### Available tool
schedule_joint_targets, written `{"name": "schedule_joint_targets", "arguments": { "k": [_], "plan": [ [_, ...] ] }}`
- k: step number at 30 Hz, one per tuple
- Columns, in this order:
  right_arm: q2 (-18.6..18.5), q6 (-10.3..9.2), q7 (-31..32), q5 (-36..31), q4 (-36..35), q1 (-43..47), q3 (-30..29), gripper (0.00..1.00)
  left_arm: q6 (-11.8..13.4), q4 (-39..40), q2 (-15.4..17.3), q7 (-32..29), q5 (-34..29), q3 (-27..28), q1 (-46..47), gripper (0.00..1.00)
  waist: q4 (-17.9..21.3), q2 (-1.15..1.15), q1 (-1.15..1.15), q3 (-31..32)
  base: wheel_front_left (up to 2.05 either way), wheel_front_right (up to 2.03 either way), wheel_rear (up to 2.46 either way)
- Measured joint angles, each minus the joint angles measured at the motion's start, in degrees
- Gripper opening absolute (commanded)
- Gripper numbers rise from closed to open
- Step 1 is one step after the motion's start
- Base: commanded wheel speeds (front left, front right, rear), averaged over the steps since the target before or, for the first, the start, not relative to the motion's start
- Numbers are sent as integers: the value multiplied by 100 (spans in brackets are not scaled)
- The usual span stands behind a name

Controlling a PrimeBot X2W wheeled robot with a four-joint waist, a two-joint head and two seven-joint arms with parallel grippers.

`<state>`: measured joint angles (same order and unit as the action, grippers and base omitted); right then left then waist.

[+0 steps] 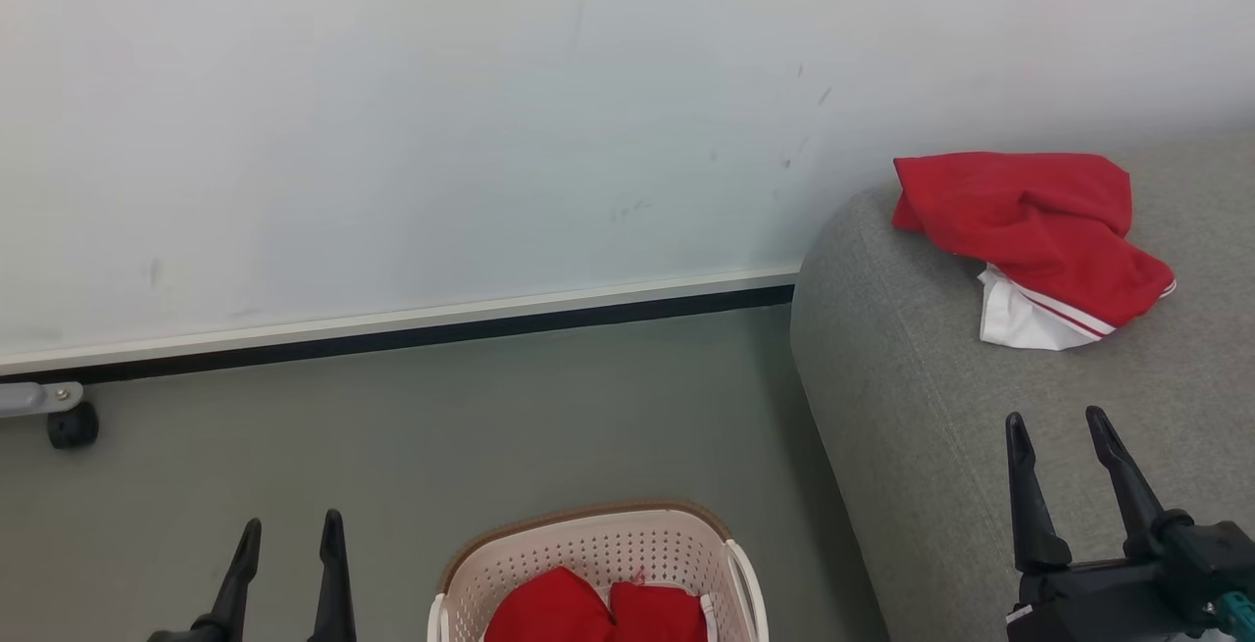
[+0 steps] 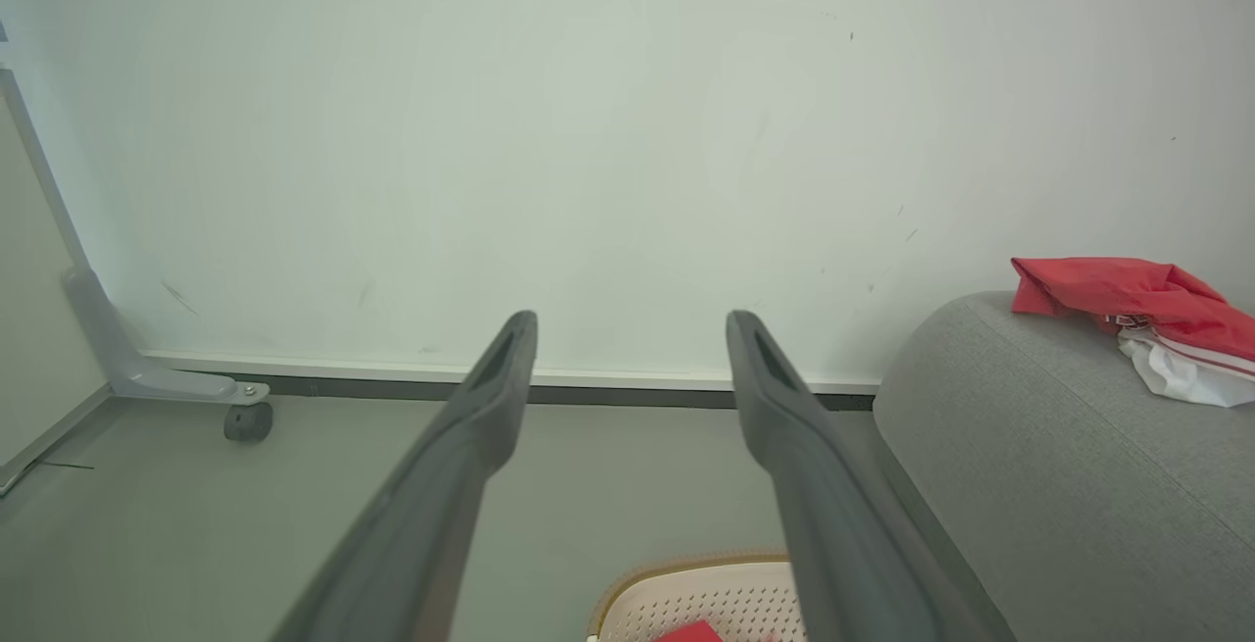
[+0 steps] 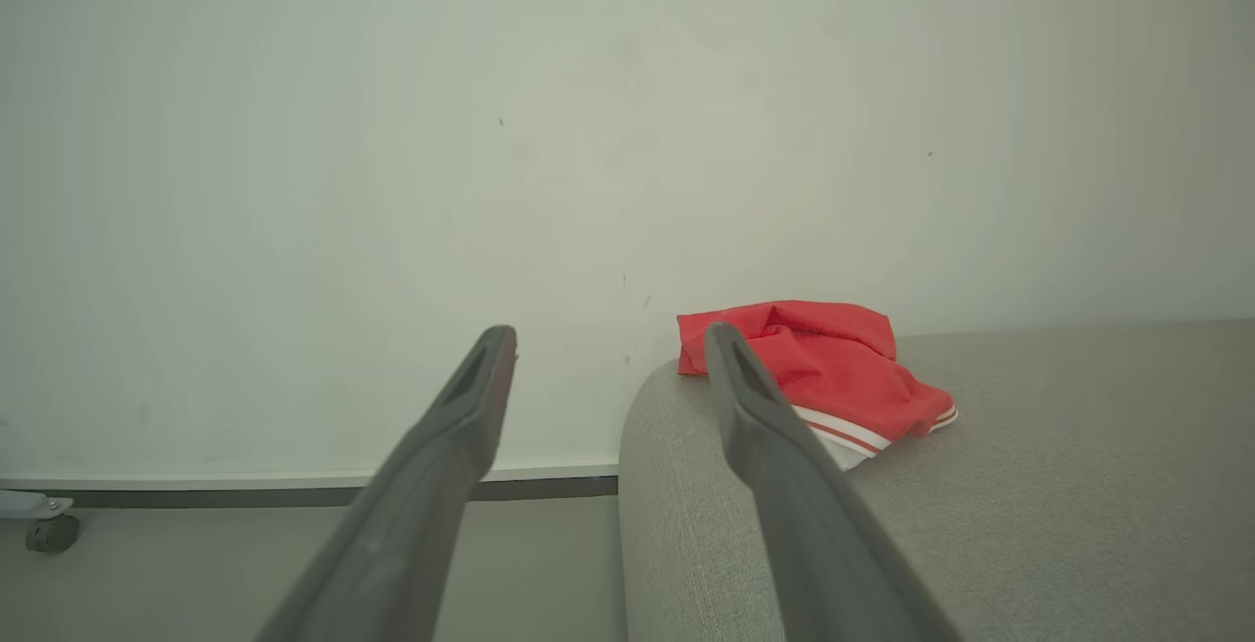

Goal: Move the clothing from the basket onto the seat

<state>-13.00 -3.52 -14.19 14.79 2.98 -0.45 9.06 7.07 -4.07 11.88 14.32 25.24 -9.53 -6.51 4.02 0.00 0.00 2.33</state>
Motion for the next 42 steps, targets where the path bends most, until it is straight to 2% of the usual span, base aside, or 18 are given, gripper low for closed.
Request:
{"name": "schedule_joint_targets", "arguments": {
  "k": [32, 42],
  "plan": [
    [45, 49, -1, 38, 175, -86, 32, 100, 0, 287, -220, 0, -216, 304, -125, 100, -38, 0, 0, -235, 0, 0, 0],
    [-24, 52, -2, 64, -34, -386, -112, 100, -5, 287, -205, -135, -495, -15, 221, 100, -60, 0, 0, -735, 0, 0, 0]
  ]
}}
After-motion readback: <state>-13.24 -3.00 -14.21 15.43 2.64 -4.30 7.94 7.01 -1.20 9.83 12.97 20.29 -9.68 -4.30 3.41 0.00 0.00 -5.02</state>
